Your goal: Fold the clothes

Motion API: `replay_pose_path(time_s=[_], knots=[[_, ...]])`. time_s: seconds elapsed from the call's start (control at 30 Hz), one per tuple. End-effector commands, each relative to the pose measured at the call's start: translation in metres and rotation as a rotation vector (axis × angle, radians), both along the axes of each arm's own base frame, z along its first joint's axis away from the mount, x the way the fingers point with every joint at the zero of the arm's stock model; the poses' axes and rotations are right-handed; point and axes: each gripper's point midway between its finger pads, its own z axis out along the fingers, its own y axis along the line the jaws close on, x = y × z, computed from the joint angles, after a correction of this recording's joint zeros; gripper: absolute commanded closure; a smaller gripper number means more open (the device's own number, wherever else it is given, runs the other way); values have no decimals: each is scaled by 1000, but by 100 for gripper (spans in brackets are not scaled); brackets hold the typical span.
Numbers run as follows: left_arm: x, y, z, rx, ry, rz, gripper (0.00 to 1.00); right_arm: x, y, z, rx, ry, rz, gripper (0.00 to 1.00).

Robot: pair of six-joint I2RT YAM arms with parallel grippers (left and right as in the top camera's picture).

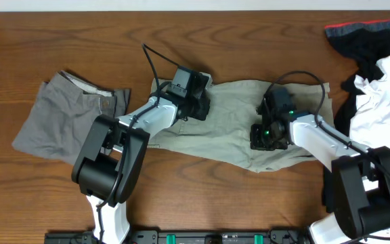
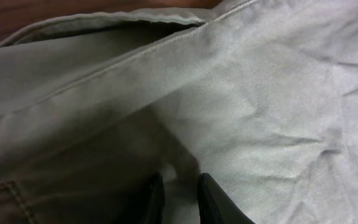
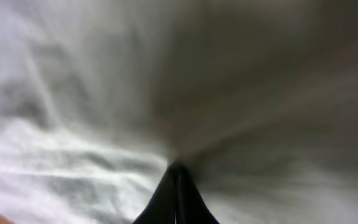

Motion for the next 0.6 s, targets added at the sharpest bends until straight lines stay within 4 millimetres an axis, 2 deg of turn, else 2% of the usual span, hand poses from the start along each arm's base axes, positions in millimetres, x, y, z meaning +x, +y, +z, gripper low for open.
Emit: replay_pose_path(time_s=[0.0, 0.13, 0.33, 0.57], knots=[[11, 25, -18, 105, -8, 84, 78, -38, -18, -27, -96, 174, -10, 99], [23, 37, -16, 102, -30, 133, 77, -63, -33, -28, -170, 277, -6, 99], [50, 63, -4, 21, -35, 288, 72, -68, -34, -27, -176, 296, -5, 99], [57, 45, 32, -148, -7, 212, 65, -59, -30, -20, -144, 237, 64, 99]])
